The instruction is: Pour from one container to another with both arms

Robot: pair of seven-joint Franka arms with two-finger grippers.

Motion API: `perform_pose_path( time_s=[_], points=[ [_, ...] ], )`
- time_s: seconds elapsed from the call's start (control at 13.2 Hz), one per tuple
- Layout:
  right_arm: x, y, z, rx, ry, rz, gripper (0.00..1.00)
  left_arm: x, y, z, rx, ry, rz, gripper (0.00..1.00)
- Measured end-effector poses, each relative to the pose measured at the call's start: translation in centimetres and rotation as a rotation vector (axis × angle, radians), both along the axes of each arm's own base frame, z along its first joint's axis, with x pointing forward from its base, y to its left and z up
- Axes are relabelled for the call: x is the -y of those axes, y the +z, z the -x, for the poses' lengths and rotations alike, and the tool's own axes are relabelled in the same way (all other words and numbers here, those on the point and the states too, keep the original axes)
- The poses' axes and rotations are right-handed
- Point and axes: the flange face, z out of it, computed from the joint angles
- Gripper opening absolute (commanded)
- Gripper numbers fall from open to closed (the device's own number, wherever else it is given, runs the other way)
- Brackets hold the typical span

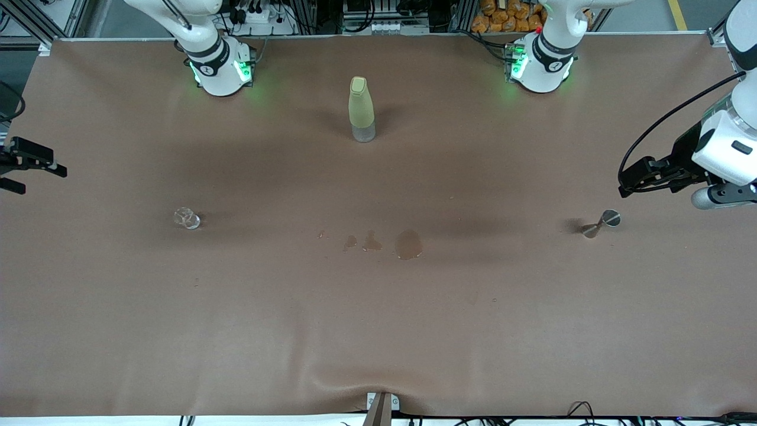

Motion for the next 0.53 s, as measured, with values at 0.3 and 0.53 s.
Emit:
perform_pose_path(
  time_s=[0.3,0.53],
  points=[
    [5.1,-8.7,1.1,0.146,0.232,-0.245,1.00,0.0,0.2,0.1,0.003,-0.001,0.000,1.00],
    [6.5,-15.7,1.0,0.286,0.357,-0.418,1.00,0.0,0.3,0.1,0.003,-0.001,0.000,1.00]
  ],
)
